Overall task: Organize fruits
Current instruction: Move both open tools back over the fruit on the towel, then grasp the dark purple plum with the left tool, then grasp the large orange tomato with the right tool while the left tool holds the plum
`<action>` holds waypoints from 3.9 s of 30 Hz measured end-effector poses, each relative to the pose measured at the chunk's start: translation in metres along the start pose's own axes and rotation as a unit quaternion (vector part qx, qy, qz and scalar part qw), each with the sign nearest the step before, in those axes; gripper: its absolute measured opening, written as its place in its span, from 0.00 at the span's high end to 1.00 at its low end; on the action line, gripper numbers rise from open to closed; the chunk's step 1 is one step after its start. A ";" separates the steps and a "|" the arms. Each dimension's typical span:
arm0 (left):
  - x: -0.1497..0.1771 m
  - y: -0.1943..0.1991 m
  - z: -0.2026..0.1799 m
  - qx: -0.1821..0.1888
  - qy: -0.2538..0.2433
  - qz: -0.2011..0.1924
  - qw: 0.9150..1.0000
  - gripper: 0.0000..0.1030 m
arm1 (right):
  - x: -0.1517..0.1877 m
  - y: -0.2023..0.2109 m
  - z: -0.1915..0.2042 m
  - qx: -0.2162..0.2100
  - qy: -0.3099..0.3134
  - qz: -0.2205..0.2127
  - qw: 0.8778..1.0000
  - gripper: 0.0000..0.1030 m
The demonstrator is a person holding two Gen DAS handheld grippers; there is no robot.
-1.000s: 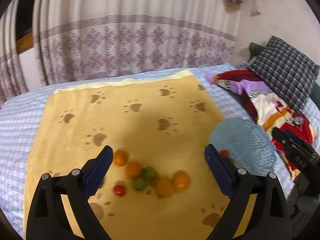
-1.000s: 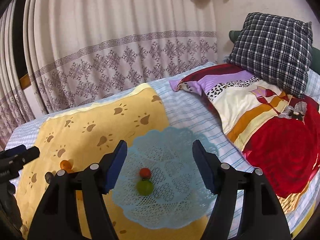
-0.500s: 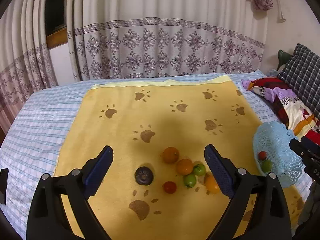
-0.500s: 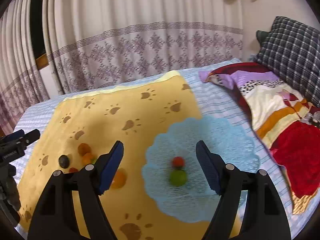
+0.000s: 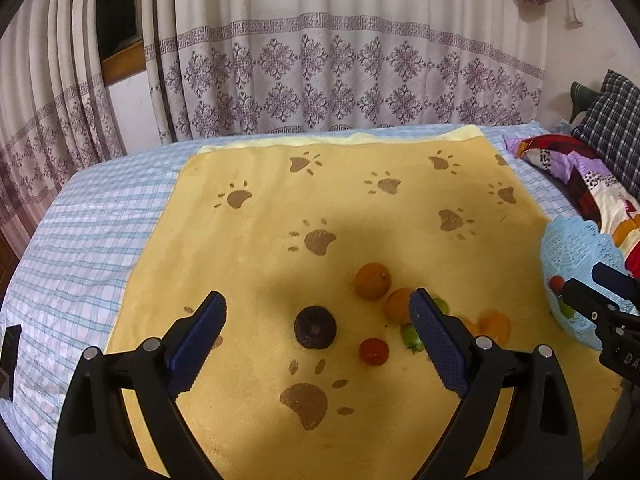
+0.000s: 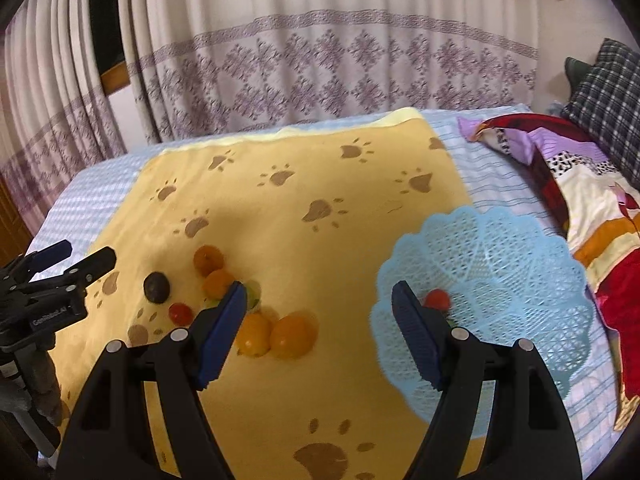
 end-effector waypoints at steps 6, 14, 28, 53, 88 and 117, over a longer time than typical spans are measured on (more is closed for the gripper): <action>0.009 -0.014 0.001 -0.008 -0.002 0.011 1.000 0.11 | 0.012 -0.013 0.006 -0.010 0.006 0.022 1.000 0.26; 0.019 -0.030 0.001 -0.019 -0.011 0.026 0.999 0.11 | 0.024 -0.028 0.012 -0.029 0.017 0.047 0.998 0.26; 0.033 -0.059 0.003 -0.031 -0.014 0.055 0.998 0.11 | 0.041 -0.054 0.016 -0.040 0.030 0.088 0.995 0.26; 0.038 -0.113 0.002 0.011 0.021 0.120 0.992 0.12 | 0.047 -0.066 0.003 -0.034 0.016 0.108 0.993 0.26; 0.028 -0.082 0.008 0.043 0.031 0.093 0.994 0.62 | 0.036 -0.091 0.044 -0.091 0.071 0.118 0.986 0.43; 0.026 -0.055 -0.004 0.016 0.000 0.057 0.998 0.62 | 0.029 -0.089 0.052 -0.076 0.135 0.112 0.981 0.69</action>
Point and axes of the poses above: each gripper's, at about its wrist camera, not at the fingertips, and y roughly against the way its jaws point, z to its left, x to its underside, the point moved 4 cm from there along -y, roughly the way its jaws point, and after that the axes turned 13 degrees about -x, right-handed, at the moved point
